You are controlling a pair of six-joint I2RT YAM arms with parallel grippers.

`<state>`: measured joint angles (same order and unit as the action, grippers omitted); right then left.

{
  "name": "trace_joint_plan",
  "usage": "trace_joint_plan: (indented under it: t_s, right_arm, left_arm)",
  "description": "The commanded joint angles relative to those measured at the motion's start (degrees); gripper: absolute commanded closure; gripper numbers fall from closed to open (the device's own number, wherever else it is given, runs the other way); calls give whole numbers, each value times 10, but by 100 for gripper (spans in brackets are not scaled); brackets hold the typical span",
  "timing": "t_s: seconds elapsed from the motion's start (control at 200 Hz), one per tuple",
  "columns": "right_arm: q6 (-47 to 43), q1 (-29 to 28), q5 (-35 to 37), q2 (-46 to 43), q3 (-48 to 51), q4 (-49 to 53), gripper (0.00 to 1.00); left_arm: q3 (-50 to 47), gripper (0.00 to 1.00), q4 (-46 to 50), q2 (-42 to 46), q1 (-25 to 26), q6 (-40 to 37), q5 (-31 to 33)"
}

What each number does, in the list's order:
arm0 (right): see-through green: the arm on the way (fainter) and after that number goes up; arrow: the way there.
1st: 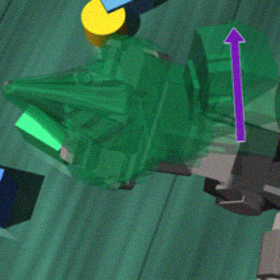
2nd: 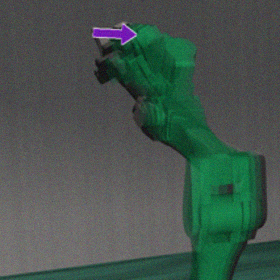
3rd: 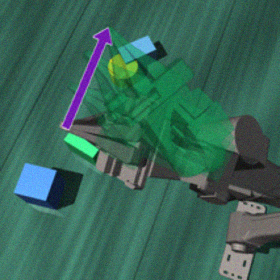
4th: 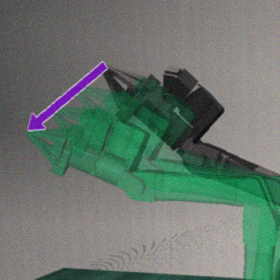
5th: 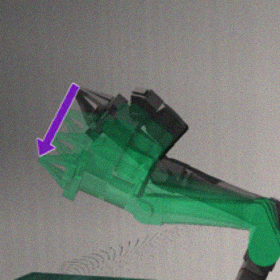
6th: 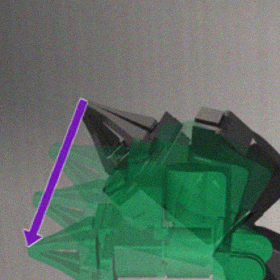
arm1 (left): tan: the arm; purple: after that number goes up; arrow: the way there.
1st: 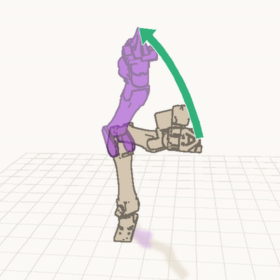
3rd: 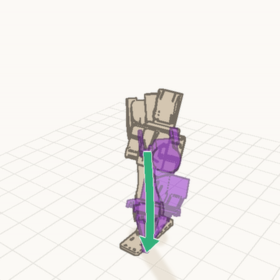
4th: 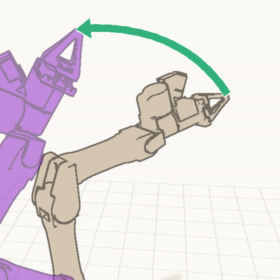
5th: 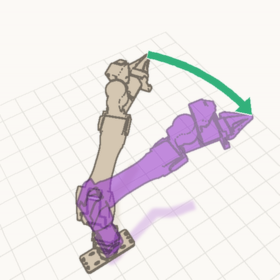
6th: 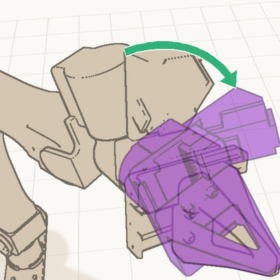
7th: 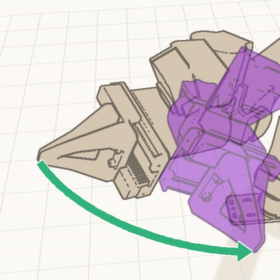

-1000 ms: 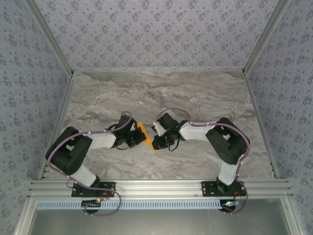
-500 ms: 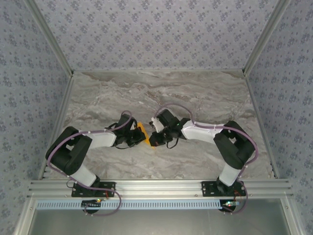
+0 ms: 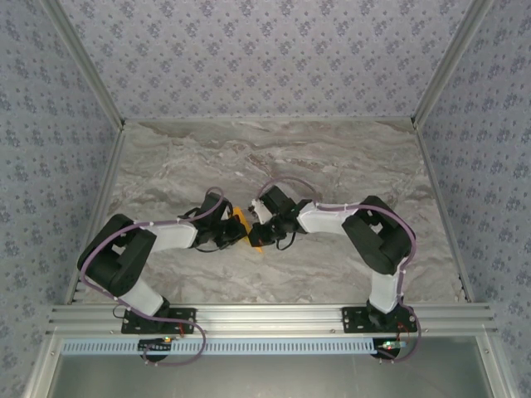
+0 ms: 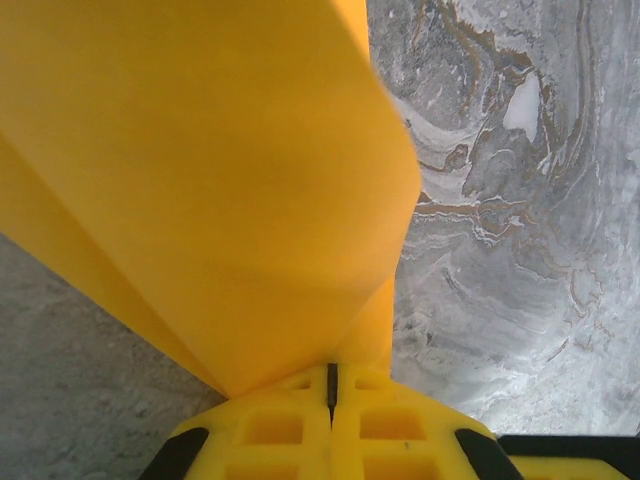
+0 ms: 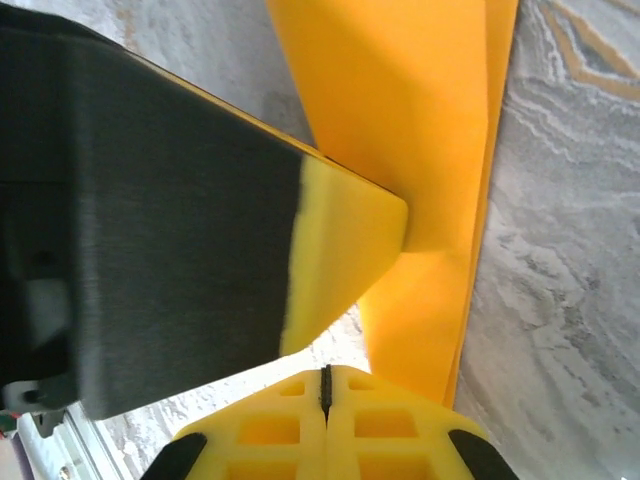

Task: Fold a paper plane with a square sheet of paper (pick it up from the middle)

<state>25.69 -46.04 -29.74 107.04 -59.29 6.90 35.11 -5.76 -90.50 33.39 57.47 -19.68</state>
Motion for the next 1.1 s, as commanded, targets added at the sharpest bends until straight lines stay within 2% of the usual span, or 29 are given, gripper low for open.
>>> trace_joint_plan:
  t_s: [0.0,0.43,0.68,0.919,1.094]
  right_arm:
    - [-16,3,7,14,1,13,100]
    - [-65,15,-1,-13,93,68,100]
    - [-45,35,-10,-68,163,64,100]
    - [14,31,-22,-140,125,19,100]
    - [19,30,-2,-97,72,-2,100]
  left_arm:
    - [0,100,52,-21,-5,-5,30]
    - [4,100,81,-27,-6,-9,54]
    - [4,100,69,-34,-5,-15,46]
    - [3,100,55,-31,-6,-25,30]
    - [5,100,48,-28,-6,-30,23]
